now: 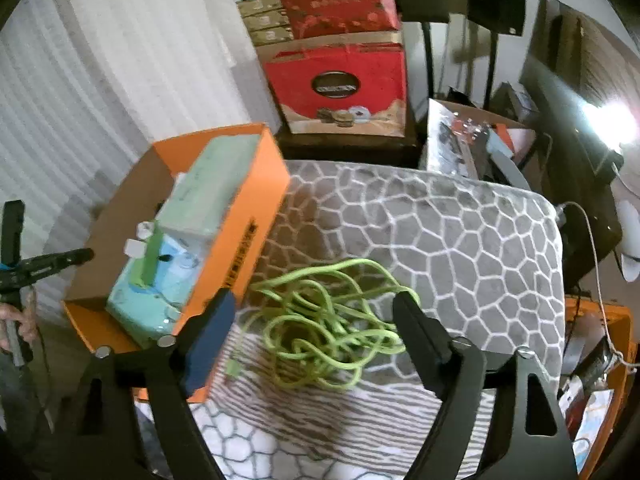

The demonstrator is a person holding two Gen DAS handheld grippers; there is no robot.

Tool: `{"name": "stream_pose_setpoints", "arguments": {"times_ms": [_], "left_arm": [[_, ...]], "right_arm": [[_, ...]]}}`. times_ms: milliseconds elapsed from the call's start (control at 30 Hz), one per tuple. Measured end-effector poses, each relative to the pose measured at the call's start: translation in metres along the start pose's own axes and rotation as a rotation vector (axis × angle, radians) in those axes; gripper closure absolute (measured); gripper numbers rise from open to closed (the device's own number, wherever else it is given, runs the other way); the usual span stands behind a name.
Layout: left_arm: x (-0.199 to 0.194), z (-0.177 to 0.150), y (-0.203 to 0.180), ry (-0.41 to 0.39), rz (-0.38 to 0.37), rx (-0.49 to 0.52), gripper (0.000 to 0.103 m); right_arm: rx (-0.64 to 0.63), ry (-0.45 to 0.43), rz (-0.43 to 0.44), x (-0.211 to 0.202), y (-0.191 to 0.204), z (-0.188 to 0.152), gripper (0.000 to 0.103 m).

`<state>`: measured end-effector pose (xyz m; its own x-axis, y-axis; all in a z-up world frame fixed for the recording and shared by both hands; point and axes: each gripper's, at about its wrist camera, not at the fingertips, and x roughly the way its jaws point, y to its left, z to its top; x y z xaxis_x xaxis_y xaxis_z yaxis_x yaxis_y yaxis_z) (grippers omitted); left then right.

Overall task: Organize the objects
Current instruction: 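Withdraw the right tool from the box back to the cables, then grasp the lime-green cable bundle with the right tool and lift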

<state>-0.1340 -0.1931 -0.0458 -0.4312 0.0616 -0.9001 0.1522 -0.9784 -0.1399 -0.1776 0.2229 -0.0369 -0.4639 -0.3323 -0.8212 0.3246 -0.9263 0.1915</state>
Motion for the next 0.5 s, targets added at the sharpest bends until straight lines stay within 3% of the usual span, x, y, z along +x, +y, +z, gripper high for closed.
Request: {"name": "stream_pose_setpoints", "arguments": {"times_ms": [300,500], "left_arm": [[0.0,0.0,0.0,0.0,-0.001,-0.001,0.1],[-0.001,0.0,-0.001,0.0,-0.004,-0.002,0.1]], "right_arm": [[0.044,0.062,-0.036,0.027,-0.026,-0.014,0.014],[0.028,0.102,-0.012,0.052,-0.028,-0.025,0.014]]}}
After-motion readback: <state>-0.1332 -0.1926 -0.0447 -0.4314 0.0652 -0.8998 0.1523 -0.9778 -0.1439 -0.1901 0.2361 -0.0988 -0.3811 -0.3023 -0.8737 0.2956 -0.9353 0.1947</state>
